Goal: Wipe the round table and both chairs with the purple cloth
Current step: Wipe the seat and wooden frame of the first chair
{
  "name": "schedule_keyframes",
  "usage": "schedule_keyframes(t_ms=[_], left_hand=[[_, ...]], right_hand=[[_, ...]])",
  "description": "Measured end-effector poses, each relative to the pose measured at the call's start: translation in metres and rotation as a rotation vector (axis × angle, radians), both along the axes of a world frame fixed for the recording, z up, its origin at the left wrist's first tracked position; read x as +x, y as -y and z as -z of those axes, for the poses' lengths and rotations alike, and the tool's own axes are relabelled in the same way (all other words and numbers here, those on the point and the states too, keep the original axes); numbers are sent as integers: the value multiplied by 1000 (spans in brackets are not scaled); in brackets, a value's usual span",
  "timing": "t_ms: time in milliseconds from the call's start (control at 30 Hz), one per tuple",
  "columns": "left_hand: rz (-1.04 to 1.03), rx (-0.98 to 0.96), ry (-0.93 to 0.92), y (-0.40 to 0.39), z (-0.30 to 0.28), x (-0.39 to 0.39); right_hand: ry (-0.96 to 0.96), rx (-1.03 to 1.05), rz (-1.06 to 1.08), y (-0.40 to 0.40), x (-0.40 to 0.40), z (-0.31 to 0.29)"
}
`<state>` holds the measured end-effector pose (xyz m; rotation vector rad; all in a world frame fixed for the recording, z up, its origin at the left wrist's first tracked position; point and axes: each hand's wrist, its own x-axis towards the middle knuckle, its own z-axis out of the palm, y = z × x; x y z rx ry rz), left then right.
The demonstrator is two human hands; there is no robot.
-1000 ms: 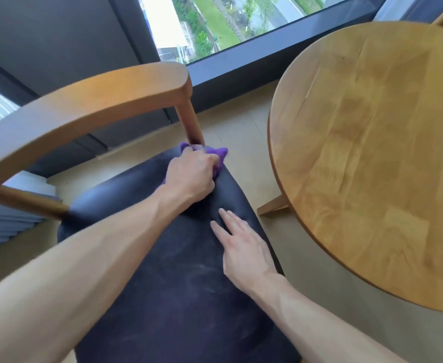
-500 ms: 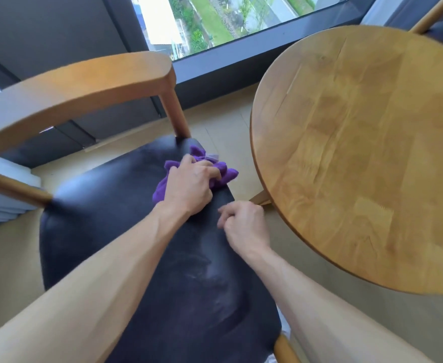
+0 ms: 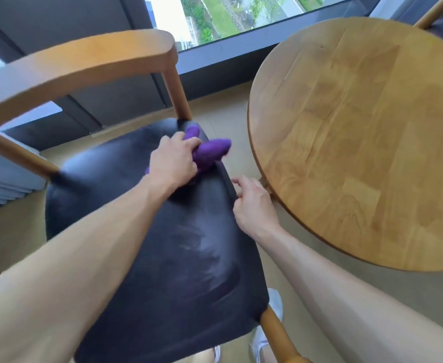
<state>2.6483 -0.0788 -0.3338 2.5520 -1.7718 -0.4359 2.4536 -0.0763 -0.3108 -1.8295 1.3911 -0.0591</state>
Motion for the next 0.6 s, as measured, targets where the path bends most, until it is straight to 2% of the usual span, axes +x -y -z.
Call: schedule_keyframes(t_ms=[67,100,233,300,367,433,500,567,600], left_hand=[[-114,33,-7,-16,6,-38],[-82,35,-9,-31,9,-64],[280,50,-98,-108,20,-153],[455,97,-164,-133,18,-169],[519,114,-203,-147,12,-170],[375,67,-310,-147,1,-160],[63,-82,-433,-136,-12,-142],[-214,-261,-461,-126,-23,-118],[-287,-281,-467,-122,-28,-108]], right_hand=[[-4,5,4,4,0,0],[-9,5,23,5,-2,0],[-102,60,9,-2,-25,2],[-132,68,-39,-11,-40,6],[-119,61,-36,-20,-52,8],[-75,23,10,-30,-59,9],[17,-44,44,-38,-61,9],[107,-133,30,-44,-56,9],[133,-178,21,-46,-51,8]])
